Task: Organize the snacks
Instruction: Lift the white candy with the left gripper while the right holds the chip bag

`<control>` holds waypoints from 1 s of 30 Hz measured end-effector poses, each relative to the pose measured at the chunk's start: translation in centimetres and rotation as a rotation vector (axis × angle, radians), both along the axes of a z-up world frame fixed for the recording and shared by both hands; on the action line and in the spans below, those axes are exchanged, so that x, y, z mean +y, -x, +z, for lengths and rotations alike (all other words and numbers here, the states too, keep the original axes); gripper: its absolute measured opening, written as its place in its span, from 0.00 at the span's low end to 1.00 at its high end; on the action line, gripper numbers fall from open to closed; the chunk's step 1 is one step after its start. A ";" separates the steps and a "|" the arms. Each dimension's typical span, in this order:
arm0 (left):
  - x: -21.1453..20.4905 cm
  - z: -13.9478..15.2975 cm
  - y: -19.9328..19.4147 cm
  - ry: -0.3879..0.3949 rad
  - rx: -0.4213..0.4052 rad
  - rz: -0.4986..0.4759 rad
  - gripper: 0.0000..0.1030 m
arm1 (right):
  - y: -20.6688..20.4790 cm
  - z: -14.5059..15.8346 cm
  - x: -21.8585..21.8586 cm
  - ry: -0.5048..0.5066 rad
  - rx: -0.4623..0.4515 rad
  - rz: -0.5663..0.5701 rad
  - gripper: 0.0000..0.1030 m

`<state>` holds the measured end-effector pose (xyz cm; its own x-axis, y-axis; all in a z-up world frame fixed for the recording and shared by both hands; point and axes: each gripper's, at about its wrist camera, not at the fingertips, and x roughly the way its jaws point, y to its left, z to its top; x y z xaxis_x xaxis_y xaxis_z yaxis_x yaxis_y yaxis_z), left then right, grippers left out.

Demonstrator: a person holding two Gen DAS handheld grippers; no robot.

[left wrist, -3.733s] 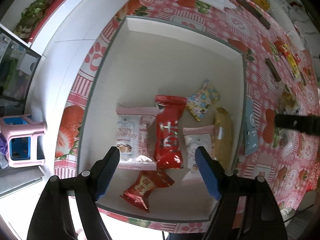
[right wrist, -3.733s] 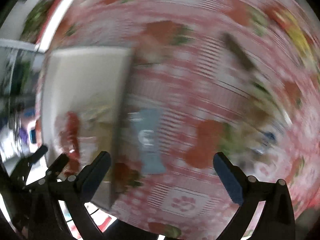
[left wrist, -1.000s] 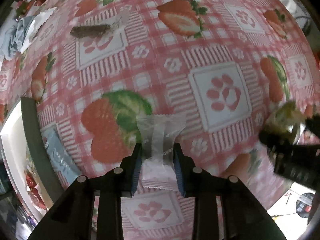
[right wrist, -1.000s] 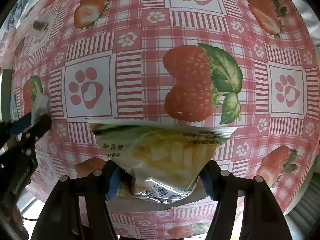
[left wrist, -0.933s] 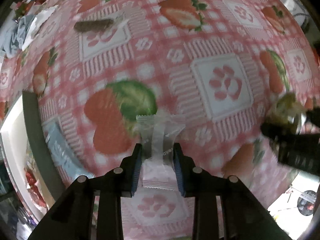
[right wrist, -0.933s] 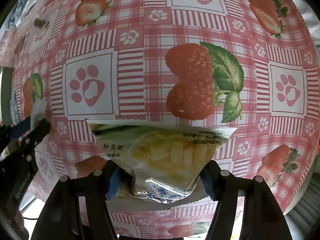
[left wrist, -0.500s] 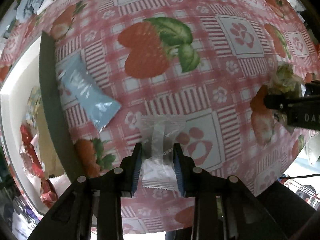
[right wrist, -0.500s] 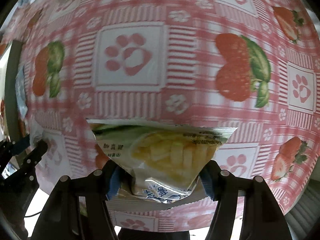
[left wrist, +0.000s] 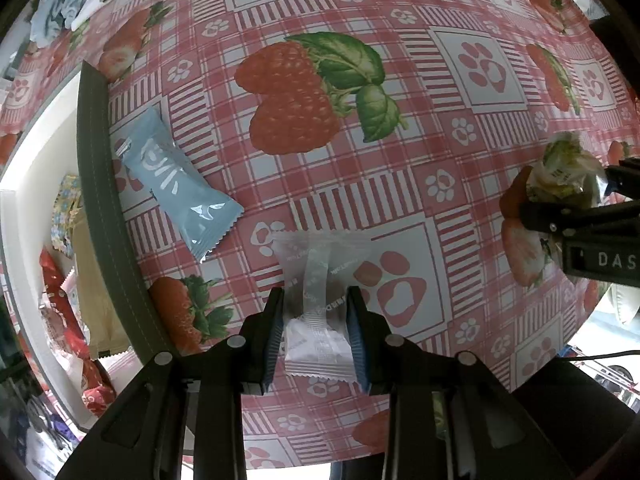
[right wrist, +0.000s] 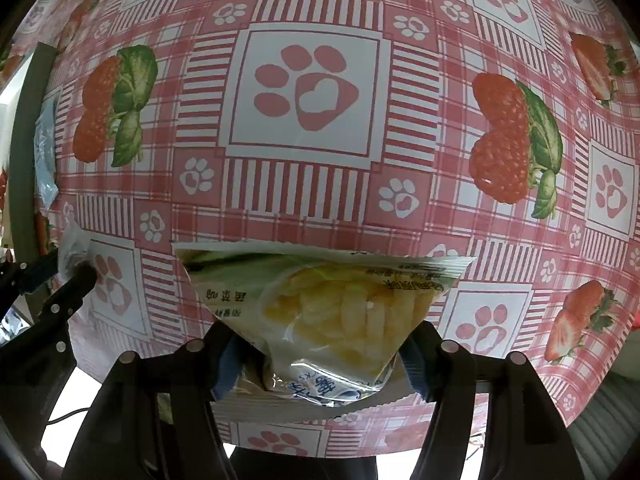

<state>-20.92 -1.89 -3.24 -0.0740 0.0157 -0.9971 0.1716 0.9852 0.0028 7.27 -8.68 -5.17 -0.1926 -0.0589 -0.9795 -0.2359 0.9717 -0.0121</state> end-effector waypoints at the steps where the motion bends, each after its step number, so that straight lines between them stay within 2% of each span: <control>1: 0.1 -0.2 0.0 0.001 -0.001 -0.001 0.33 | 0.0 -0.1 -0.1 0.000 0.001 0.000 0.65; 30: 0.0 -0.1 0.1 -0.002 -0.004 -0.002 0.33 | -0.1 -0.1 -0.1 0.003 0.001 -0.004 0.65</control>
